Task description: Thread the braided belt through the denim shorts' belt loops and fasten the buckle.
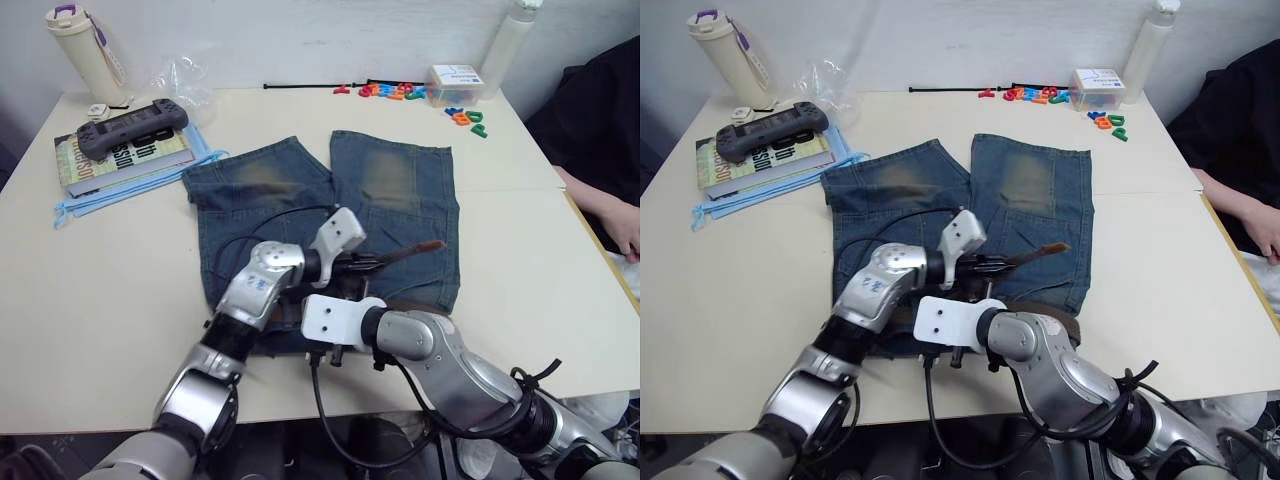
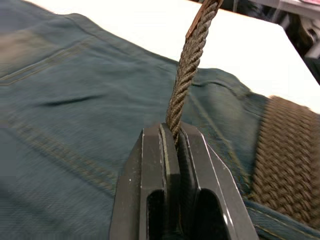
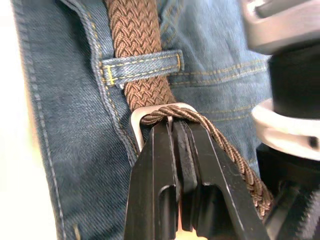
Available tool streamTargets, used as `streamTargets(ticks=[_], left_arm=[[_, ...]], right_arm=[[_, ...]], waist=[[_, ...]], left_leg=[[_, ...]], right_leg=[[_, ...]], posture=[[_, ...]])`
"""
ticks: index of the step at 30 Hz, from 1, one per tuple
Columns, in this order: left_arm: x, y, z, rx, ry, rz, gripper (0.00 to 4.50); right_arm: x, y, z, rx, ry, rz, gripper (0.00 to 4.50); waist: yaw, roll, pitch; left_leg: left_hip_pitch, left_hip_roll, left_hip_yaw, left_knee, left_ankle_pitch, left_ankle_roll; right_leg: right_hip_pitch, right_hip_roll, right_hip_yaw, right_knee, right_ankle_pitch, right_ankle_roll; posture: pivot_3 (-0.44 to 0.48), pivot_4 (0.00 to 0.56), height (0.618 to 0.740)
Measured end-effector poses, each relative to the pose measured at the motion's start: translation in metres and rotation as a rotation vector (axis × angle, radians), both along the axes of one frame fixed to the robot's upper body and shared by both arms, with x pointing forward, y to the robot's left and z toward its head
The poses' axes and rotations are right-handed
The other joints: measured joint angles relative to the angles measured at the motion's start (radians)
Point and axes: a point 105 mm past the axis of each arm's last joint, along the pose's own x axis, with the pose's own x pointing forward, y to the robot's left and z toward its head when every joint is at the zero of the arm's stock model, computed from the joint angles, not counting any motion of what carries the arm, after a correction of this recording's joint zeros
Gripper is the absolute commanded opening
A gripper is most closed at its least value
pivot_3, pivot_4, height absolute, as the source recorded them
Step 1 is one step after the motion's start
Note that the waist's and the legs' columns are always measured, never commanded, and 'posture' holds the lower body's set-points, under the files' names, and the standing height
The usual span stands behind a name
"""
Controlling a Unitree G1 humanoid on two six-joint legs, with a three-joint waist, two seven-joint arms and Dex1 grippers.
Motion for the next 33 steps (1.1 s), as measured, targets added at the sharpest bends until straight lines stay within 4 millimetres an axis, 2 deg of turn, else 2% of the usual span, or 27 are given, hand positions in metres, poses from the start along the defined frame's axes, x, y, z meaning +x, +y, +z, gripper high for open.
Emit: streamTargets(ticks=[1, 4, 6, 8, 14, 23, 26, 29, 33], left_arm=[[0.001, 0.007, 0.002, -0.003, 0.001, 0.019, 0.0], [0.01, 0.05, 0.019, -0.015, -0.064, 0.16, 0.0], [0.013, 0.063, 0.025, -0.049, -0.083, 0.228, 0.0], [0.013, 0.063, 0.026, -0.076, -0.082, 0.257, 0.0], [0.002, 0.058, 0.036, -0.132, -0.127, 0.253, 0.0], [-0.014, 0.078, 0.012, -0.067, -0.117, 0.295, 0.0], [-0.016, 0.078, 0.014, -0.07, -0.131, 0.302, 0.0], [-0.016, 0.078, 0.017, -0.073, -0.142, 0.31, 0.0], [-0.016, 0.079, 0.02, -0.074, -0.154, 0.312, 0.0]], right_arm=[[0.002, -0.003, -0.001, 0.0, 0.01, -0.018, 0.23], [0.015, -0.029, -0.002, -0.011, 0.014, -0.125, 0.23], [0.02, -0.038, 0.0, -0.017, 0.007, -0.161, 0.23], [0.022, -0.042, 0.0, -0.019, 0.004, -0.179, 0.23], [0.023, -0.043, 0.001, -0.001, 0.008, -0.188, 0.23], [0.027, -0.057, 0.007, 0.056, 0.057, -0.276, 0.23], [0.026, -0.062, 0.014, 0.092, 0.065, -0.302, 0.23], [0.026, -0.064, 0.024, 0.139, 0.065, -0.322, 1.08], [0.026, -0.07, 0.04, 0.229, 0.054, -0.357, 3.0]], waist=[[0.001, 0.0, 0.0], [0.01, 0.001, 0.0], [0.026, 0.001, 0.0], [0.041, 0.001, 0.0], [0.039, 0.001, 0.0], [0.042, 0.001, 0.0], [0.041, 0.001, 0.001], [0.04, 0.001, 0.001], [0.04, 0.001, 0.001]], left_leg=[[0.0, 0.0, 0.0, 0.0, 0.0, 0.0], [0.002, -0.002, -0.001, 0.001, -0.003, -0.003], [0.001, -0.003, -0.004, 0.001, -0.003, -0.003], [0.001, -0.004, -0.004, 0.001, -0.003, -0.003], [0.0, -0.004, -0.002, 0.0, -0.002, -0.004], [-0.001, -0.004, -0.003, 0.0, -0.002, -0.004], [-0.003, -0.004, -0.003, -0.001, -0.002, -0.004], [-0.003, -0.004, -0.003, -0.001, -0.002, -0.004], [-0.003, -0.003, -0.003, -0.001, -0.003, -0.004]], right_leg=[[0.0, 0.0, 0.0, 0.0, 0.0, 0.0], [0.001, -0.003, 0.001, -0.001, 0.0, 0.0], [0.001, -0.005, 0.001, -0.002, 0.001, 0.001], [0.001, -0.005, 0.002, -0.003, 0.001, 0.002], [0.001, -0.003, 0.001, -0.004, 0.001, 0.002], [0.0, -0.004, 0.001, -0.005, 0.001, 0.002], [-0.001, -0.004, 0.0, -0.006, 0.001, 0.002], [-0.001, -0.003, 0.0, -0.007, 0.001, 0.002], [-0.001, -0.003, 0.0, -0.007, 0.001, 0.002]], posture=[[0.0, 0.15, 0.717], [0.0, 0.15, 0.717], [0.0, 0.15, 0.717], [0.0, 0.15, 0.717], [0.0, 0.15, 0.717], [0.0, 0.15, 0.717], [0.0, 0.15, 0.717], [0.0, 0.15, 0.717], [0.0, 0.15, 0.717]])
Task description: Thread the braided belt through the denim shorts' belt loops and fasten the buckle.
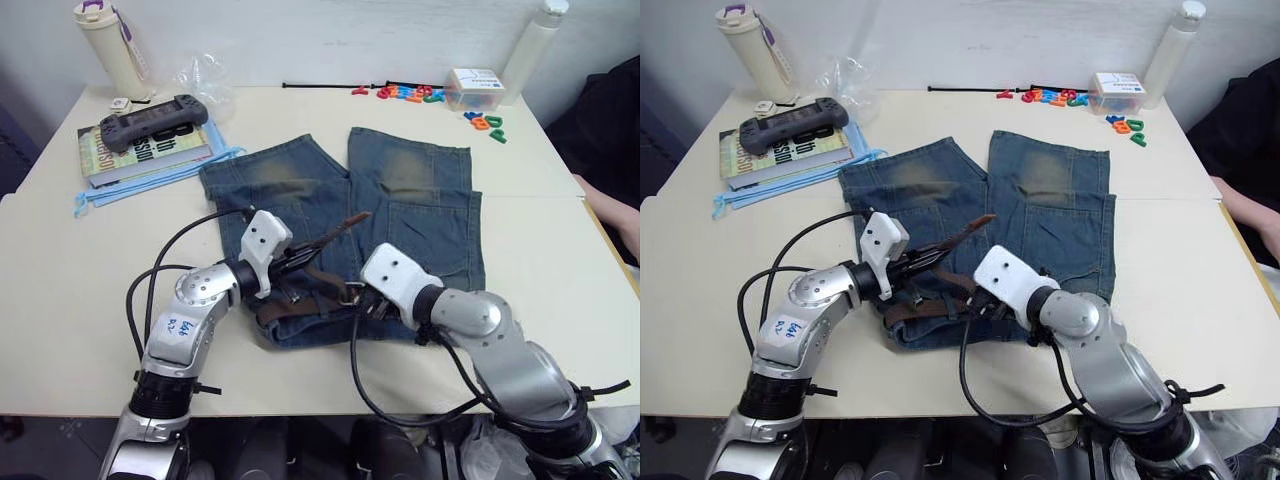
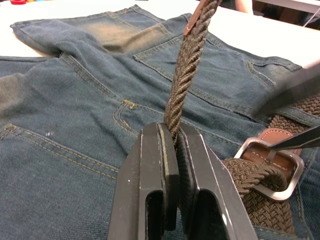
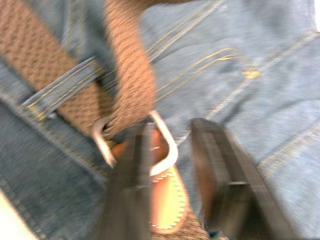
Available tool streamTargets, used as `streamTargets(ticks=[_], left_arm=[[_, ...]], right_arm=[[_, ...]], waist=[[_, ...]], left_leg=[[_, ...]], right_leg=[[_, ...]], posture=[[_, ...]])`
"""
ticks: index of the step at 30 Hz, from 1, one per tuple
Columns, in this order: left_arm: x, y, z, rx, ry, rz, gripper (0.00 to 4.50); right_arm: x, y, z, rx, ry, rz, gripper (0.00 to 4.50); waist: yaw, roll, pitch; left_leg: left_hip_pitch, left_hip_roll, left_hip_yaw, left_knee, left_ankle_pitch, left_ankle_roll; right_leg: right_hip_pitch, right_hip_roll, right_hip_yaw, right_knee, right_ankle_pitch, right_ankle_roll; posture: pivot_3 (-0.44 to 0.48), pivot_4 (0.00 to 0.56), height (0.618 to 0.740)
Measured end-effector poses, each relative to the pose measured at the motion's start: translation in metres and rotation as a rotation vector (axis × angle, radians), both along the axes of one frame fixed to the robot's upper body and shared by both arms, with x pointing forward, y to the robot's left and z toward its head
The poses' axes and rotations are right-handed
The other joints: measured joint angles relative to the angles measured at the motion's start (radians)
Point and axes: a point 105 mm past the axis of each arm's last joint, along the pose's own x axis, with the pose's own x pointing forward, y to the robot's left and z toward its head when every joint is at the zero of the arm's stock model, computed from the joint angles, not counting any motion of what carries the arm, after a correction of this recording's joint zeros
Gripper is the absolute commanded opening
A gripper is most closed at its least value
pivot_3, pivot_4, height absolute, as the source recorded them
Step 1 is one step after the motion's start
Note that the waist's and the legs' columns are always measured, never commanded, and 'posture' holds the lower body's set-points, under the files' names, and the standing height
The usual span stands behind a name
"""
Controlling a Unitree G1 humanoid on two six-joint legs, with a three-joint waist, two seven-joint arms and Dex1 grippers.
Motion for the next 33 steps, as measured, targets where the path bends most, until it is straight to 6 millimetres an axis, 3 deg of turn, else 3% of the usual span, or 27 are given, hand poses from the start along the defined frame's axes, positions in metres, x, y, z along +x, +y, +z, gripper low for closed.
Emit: streamTargets(ticks=[2, 11, 13, 14, 15, 17, 19, 22, 28, 30, 33], left_arm=[[-0.001, 0.0, 0.002, 0.002, -0.008, -0.002, 0.0], [-0.003, 0.001, 0.004, 0.007, -0.009, -0.006, 0.0], [-0.004, 0.001, 0.005, 0.008, -0.012, -0.008, 0.0], [-0.005, 0.001, 0.006, 0.011, -0.014, -0.01, 0.0], [-0.005, 0.001, 0.006, 0.012, -0.015, -0.011, 0.0], [-0.005, 0.001, 0.006, 0.017, -0.015, -0.011, 0.0], [-0.007, 0.0, 0.004, 0.042, -0.015, -0.02, 0.0], [-0.009, -0.001, 0.0, 0.118, -0.033, -0.031, 0.0], [-0.011, 0.001, -0.001, 0.243, -0.113, -0.025, 0.0], [-0.01, 0.003, -0.002, 0.297, -0.149, -0.02, 0.0], [-0.012, 0.004, -0.005, 0.342, -0.184, 0.002, 0.0]], right_arm=[[-0.001, -0.002, 0.008, 0.036, -0.009, -0.008, 3.94], [0.001, -0.018, 0.018, 0.079, -0.024, -0.061, 3.94], [0.0, -0.019, 0.015, 0.078, -0.019, -0.068, 3.45], [-0.001, -0.019, 0.011, 0.074, -0.014, -0.075, 2.59], [-0.001, -0.019, 0.01, 0.071, -0.013, -0.075, 2.59], [-0.002, -0.019, 0.007, 0.063, -0.008, -0.075, 1.93], [-0.003, -0.021, 0.005, 0.052, -0.008, -0.082, 0.86], [-0.007, -0.032, -0.001, 0.036, 0.004, -0.108, 0.11], [-0.01, -0.046, -0.003, 0.022, 0.008, -0.14, 0.11], [-0.013, -0.05, -0.008, 0.003, 0.02, -0.139, 0.52], [-0.02, -0.047, -0.024, -0.019, 0.064, -0.123, 1.54]], waist=[[-0.001, 0.0, 0.0], [-0.001, 0.001, 0.0], [-0.001, 0.001, 0.0], [-0.001, 0.001, 0.0], [-0.001, 0.001, 0.0], [-0.001, 0.001, 0.001], [-0.001, 0.001, 0.001], [0.001, 0.001, 0.001], [0.001, 0.001, 0.001], [0.001, 0.001, 0.001], [-0.002, 0.003, 0.002]], left_leg=[[0.0, 0.0, 0.0, 0.0, 0.0, 0.0], [0.0, 0.0, 0.0, -0.001, 0.0, 0.0], [0.0, 0.0, 0.0, -0.001, 0.0, 0.0], [0.0, 0.0, 0.0, -0.001, 0.0, 0.0], [0.0, 0.0, 0.0, -0.001, 0.0, 0.0], [0.0, 0.0, 0.001, -0.001, 0.0, 0.0], [0.0, 0.0, 0.001, -0.001, 0.0, 0.0], [0.0, 0.0, 0.001, -0.001, 0.0, 0.0], [0.0, 0.0, 0.001, -0.001, -0.001, 0.0], [0.0, 0.0, 0.001, -0.002, -0.001, 0.0], [0.0, 0.001, 0.001, -0.002, -0.001, -0.001]], right_leg=[[0.0, 0.0, 0.0, 0.0, 0.0, 0.0], [0.0, 0.0, 0.0, -0.001, 0.0, 0.0], [0.0, 0.0, 0.0, -0.001, 0.0, 0.0], [0.0, 0.0, 0.0, -0.001, 0.0, 0.0], [0.0, 0.0, 0.0, -0.001, 0.0, 0.0], [0.0, 0.0, 0.0, -0.001, 0.0, 0.0], [0.0, 0.0, 0.0, -0.001, 0.0, 0.0], [0.0, 0.001, 0.0, -0.002, 0.0, 0.0], [0.0, 0.0, 0.001, -0.002, 0.0, 0.0], [0.0, 0.001, 0.001, -0.002, 0.0, 0.0], [0.0, 0.001, 0.001, -0.002, 0.0, 0.0]], posture=[[0.0, 0.15, 0.717], [0.0, 0.15, 0.717], [0.0, 0.15, 0.717], [0.0, 0.15, 0.717], [0.0, 0.15, 0.717], [0.0, 0.15, 0.717], [0.0, 0.15, 0.717], [0.0, 0.15, 0.717], [0.0, 0.15, 0.717], [0.0, 0.15, 0.717], [0.0, 0.15, 0.717]])
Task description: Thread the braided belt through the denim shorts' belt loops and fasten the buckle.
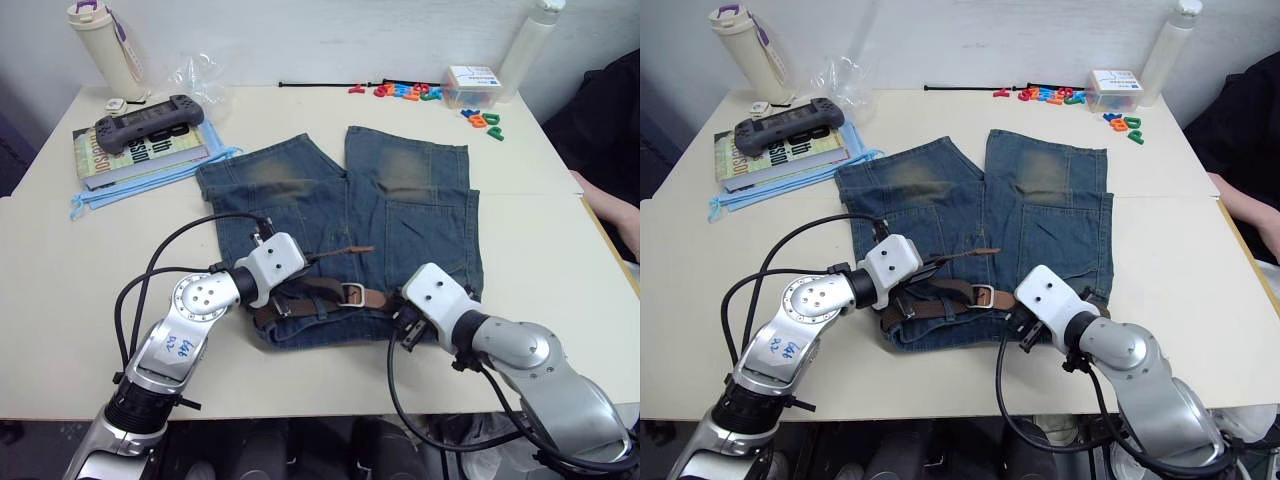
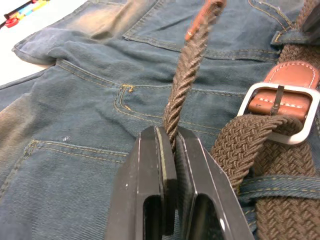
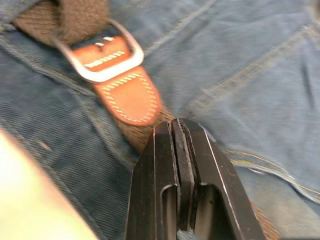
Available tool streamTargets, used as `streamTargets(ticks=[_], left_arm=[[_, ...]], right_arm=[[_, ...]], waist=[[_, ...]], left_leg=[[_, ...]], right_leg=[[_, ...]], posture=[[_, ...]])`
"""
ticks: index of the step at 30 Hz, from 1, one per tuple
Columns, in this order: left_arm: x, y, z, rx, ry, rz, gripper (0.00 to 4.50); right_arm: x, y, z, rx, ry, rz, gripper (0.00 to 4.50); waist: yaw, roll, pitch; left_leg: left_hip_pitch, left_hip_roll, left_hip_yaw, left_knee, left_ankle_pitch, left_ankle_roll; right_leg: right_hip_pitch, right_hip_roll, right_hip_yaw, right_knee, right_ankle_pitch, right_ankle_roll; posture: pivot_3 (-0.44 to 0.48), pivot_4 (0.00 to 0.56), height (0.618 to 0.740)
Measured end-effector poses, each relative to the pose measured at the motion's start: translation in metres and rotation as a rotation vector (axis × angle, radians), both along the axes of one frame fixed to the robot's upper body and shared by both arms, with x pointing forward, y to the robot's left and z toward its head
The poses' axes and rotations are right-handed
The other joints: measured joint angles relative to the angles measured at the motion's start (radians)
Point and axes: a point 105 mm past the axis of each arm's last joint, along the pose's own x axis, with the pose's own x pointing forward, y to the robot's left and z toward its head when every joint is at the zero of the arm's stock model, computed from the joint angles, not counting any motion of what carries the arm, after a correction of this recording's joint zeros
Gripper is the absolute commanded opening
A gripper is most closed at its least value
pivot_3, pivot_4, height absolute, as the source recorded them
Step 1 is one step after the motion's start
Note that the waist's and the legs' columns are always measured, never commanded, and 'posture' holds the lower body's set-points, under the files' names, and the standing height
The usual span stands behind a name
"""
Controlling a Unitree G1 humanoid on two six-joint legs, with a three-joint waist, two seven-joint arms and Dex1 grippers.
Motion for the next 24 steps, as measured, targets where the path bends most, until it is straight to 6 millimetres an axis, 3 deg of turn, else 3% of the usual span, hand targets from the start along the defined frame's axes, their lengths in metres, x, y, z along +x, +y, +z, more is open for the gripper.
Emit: streamTargets(ticks=[4, 24], left_arm=[[-0.002, -0.001, -0.001, -0.01, -0.003, 0.006, 0.0], [-0.004, -0.003, 0.001, -0.057, -0.024, 0.006, 0.0]], right_arm=[[-0.001, 0.003, -0.002, -0.003, -0.001, 0.007, 2.84], [-0.015, 0.031, -0.019, -0.225, -0.232, 0.16, 2.84]], waist=[[0.001, 0.001, 0.0], [0.003, 0.001, 0.0]], left_leg=[[0.0, 0.0, 0.0, 0.0, 0.0, 0.0], [0.0, 0.0, 0.0, 0.002, 0.0, 0.0]], right_leg=[[0.0, 0.0, 0.0, 0.0, 0.0, 0.0], [0.0, 0.001, 0.0, 0.001, 0.0, 0.0]], posture=[[0.0, 0.15, 0.717], [0.0, 0.15, 0.717]])
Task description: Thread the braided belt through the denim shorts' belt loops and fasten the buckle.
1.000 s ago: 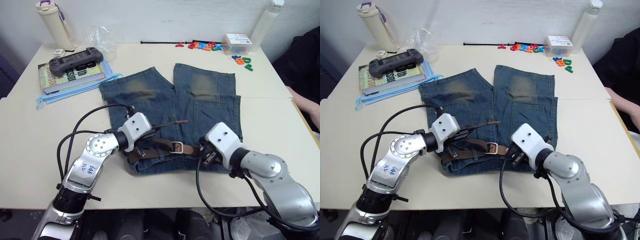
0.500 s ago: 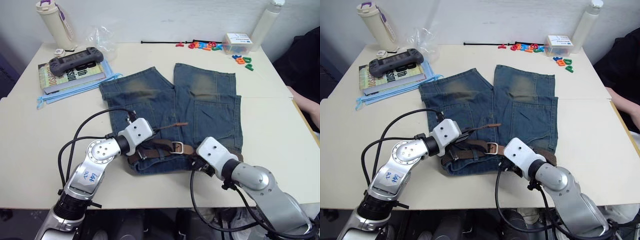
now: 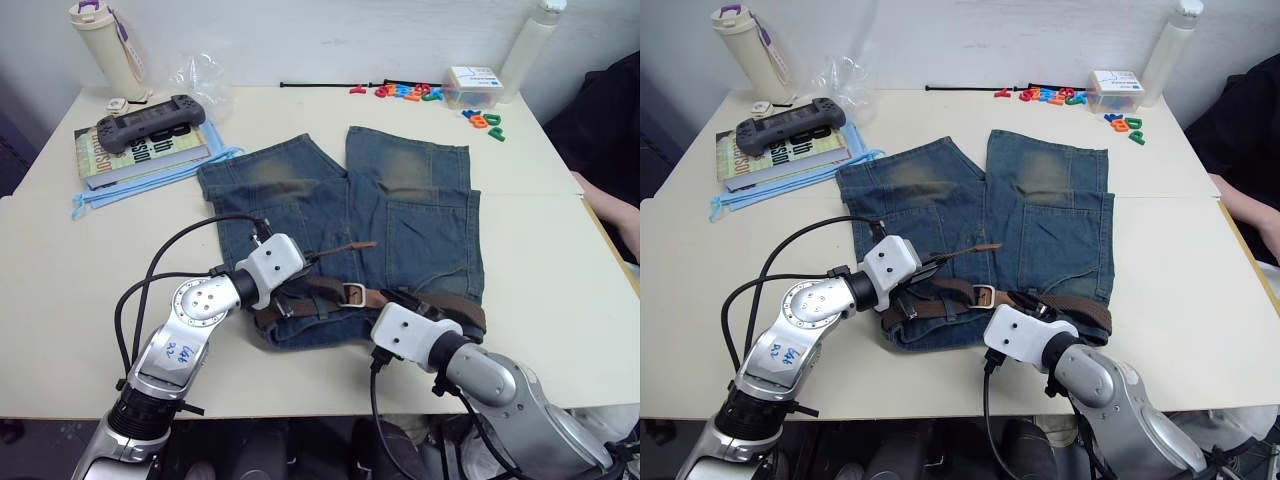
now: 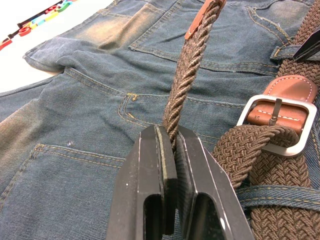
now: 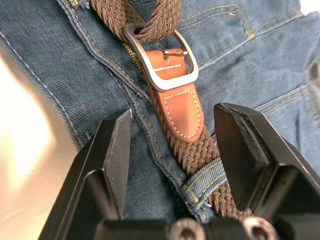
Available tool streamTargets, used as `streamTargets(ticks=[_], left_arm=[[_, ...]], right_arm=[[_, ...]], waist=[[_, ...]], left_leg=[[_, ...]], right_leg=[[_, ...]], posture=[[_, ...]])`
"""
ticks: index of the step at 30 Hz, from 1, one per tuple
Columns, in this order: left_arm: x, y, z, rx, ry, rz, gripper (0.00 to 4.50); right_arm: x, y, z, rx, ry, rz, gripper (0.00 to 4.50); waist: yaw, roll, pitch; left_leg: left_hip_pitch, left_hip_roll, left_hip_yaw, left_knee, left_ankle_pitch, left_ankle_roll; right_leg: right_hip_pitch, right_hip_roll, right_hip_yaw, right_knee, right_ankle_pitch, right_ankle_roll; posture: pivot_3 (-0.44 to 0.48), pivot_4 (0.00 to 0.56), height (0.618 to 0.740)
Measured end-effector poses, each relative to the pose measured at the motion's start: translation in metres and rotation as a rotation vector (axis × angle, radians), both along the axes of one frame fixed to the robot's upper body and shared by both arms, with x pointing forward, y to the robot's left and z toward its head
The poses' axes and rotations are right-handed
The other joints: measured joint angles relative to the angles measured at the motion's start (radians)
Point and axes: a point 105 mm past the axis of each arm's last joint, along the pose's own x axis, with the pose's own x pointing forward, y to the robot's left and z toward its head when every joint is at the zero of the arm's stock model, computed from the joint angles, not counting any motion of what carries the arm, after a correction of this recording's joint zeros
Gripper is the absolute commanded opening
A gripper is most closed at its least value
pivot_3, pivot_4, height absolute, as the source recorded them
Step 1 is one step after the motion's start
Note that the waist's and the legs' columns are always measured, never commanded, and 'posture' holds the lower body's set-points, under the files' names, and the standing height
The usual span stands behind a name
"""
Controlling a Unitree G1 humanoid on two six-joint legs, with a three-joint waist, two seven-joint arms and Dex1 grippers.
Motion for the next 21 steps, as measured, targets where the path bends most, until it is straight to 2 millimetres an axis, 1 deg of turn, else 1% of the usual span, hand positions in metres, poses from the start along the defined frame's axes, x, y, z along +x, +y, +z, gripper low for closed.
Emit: streamTargets(ticks=[5, 11, 18, 19, 20, 21], left_arm=[[0.0, -0.001, 0.0, -0.003, 0.0, -0.001, 0.0], [0.0, -0.002, 0.0, -0.011, 0.002, -0.004, 0.0], [0.0, -0.002, 0.001, -0.016, 0.002, -0.006, 0.0], [0.0, -0.002, 0.001, -0.016, 0.003, -0.006, 0.0], [0.0, -0.002, 0.001, -0.016, 0.002, -0.006, 0.0], [0.0, -0.002, 0.001, -0.016, 0.003, -0.006, 0.0]], right_arm=[[0.003, -0.003, 0.001, -0.028, -0.033, -0.018, 2.84], [0.007, -0.005, -0.004, -0.053, -0.039, -0.046, 2.84], [0.019, 0.004, -0.007, -0.032, -0.047, -0.089, 2.84], [0.019, 0.006, -0.008, -0.028, -0.044, -0.097, 2.31], [0.019, 0.007, -0.009, -0.029, -0.042, -0.095, 2.01], [0.019, 0.008, -0.011, -0.029, -0.037, -0.092, 1.6]], waist=[[0.0, 0.0, 0.0], [0.0, 0.0, 0.0], [-0.004, 0.0, 0.0], [-0.004, 0.0, 0.0], [-0.003, 0.0, 0.0], [-0.003, 0.0, 0.0]], left_leg=[[0.0, 0.0, 0.0, 0.0, 0.0, 0.0], [0.0, 0.0, 0.0, 0.001, 0.0, 0.0], [0.001, 0.001, 0.001, 0.001, 0.001, -0.001], [0.002, 0.001, 0.0, 0.001, 0.001, -0.001], [0.002, 0.001, 0.0, 0.001, 0.001, -0.001], [0.002, 0.001, 0.001, 0.001, 0.001, -0.001]], right_leg=[[0.0, 0.0, 0.0, 0.0, 0.0, 0.0], [0.0, 0.0, 0.0, 0.001, 0.0, 0.0], [0.0, 0.001, 0.0, 0.003, 0.0, -0.001], [0.0, 0.001, 0.0, 0.003, -0.001, -0.001], [0.0, 0.001, 0.0, 0.003, -0.001, -0.001], [0.0, 0.001, 0.0, 0.003, -0.001, -0.001]], posture=[[0.0, 0.15, 0.717], [0.0, 0.15, 0.717], [0.0, 0.15, 0.717], [0.0, 0.15, 0.717], [0.0, 0.15, 0.717], [0.0, 0.15, 0.717]])
